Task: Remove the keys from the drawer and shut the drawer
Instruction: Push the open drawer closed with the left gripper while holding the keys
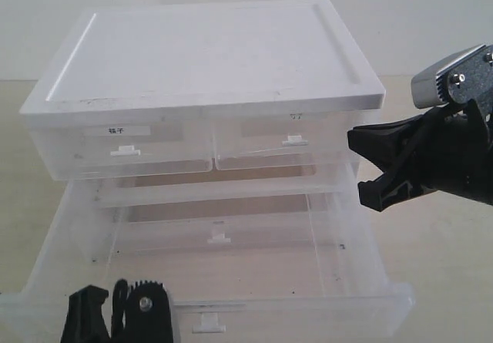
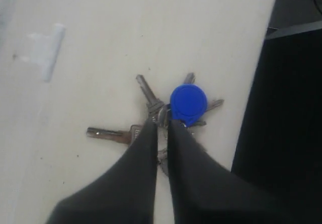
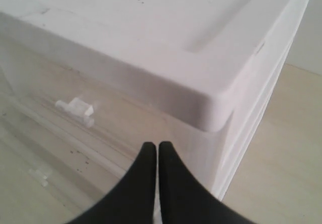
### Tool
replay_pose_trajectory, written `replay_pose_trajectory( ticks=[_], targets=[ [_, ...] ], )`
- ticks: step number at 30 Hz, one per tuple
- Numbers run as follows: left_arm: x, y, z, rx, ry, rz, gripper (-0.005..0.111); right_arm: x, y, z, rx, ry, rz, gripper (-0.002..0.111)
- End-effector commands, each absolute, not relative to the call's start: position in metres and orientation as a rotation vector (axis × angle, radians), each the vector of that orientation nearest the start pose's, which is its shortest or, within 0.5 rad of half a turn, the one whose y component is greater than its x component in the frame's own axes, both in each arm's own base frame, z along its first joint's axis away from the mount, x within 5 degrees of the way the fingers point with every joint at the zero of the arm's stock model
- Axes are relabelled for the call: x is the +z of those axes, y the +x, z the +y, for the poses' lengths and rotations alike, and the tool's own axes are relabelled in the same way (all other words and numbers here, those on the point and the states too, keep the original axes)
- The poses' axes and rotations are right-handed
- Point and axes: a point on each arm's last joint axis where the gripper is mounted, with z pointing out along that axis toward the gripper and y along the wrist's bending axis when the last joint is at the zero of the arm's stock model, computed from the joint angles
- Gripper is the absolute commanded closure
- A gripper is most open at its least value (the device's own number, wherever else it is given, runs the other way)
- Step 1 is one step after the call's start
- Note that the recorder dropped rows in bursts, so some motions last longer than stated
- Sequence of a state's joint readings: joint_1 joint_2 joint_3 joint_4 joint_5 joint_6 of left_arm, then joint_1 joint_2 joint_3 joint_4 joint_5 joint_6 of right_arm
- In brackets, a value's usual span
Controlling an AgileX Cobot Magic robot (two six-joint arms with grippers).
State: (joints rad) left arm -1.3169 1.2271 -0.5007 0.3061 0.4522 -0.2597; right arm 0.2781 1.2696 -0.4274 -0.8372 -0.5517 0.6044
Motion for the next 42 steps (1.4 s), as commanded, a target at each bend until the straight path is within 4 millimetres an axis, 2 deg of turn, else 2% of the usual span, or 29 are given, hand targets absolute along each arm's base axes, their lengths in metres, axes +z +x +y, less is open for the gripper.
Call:
replay_pose_trajectory(
  ticks=[1, 5, 7, 13, 18, 24, 32, 35, 42],
  targets=[
    [0.179, 0.057, -0.188, -0.258, 1.611, 2.131, 0.102, 0.219, 0.211, 0.096, 0.463, -0.669, 1.81, 0.108],
    [0.163, 0.071, -0.183, -0.114, 1.514, 2.174, 0.102, 0.219, 0.211, 0.096, 0.472, -0.665, 1.816, 0.108],
    [0.161, 0.077, -0.184, -0.069, 1.464, 2.151, 0.102, 0.219, 0.211, 0.096, 0.473, -0.68, 1.817, 0.108],
    [0.169, 0.086, -0.186, -0.043, 1.396, 2.052, 0.102, 0.219, 0.21, 0.096, 0.478, -0.68, 1.814, 0.108],
    [0.177, 0.1, -0.179, 0.124, 1.244, 2.001, 0.102, 0.219, 0.21, 0.097, 0.483, -0.681, 1.808, 0.108],
    [0.185, 0.105, -0.186, 0.075, 1.2, 1.887, 0.102, 0.219, 0.21, 0.097, 0.483, -0.684, 1.811, 0.108],
    [0.189, 0.134, -0.173, 0.12, 1.057, 1.904, 0.102, 0.219, 0.21, 0.097, 0.488, -0.686, 1.812, 0.108],
    [0.192, 0.139, -0.173, 0.101, 1.032, 1.87, 0.102, 0.219, 0.21, 0.097, 0.488, -0.686, 1.812, 0.108],
    [0.194, 0.148, -0.168, 0.089, 0.949, 1.916, 0.102, 0.219, 0.21, 0.097, 0.486, -0.692, 1.811, 0.108]
  ],
)
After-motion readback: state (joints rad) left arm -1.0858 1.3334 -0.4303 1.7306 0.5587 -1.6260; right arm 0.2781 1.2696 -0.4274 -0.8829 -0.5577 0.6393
